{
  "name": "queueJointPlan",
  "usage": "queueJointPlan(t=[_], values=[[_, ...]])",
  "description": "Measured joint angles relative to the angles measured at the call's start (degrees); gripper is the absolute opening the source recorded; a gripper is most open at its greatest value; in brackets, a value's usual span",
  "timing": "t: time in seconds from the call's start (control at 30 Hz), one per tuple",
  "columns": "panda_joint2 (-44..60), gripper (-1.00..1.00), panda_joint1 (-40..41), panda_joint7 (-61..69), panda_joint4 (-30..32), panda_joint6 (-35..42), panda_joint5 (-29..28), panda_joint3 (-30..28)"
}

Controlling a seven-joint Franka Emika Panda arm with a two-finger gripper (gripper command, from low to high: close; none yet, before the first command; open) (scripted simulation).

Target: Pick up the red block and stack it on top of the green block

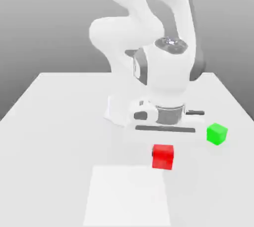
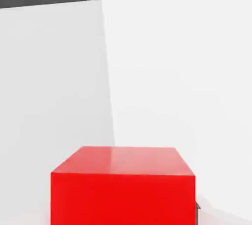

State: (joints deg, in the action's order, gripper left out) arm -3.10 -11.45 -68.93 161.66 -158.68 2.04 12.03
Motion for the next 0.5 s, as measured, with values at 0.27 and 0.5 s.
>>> queueJointPlan(t=[0.27, 0.5], values=[[-4.6, -1.00, -9.6, -13.2, 1.7, 2.6, 5.0, 8.6], [-9.1, -1.00, -18.9, -23.5, 3.1, 5.1, 11.4, 16.9]])
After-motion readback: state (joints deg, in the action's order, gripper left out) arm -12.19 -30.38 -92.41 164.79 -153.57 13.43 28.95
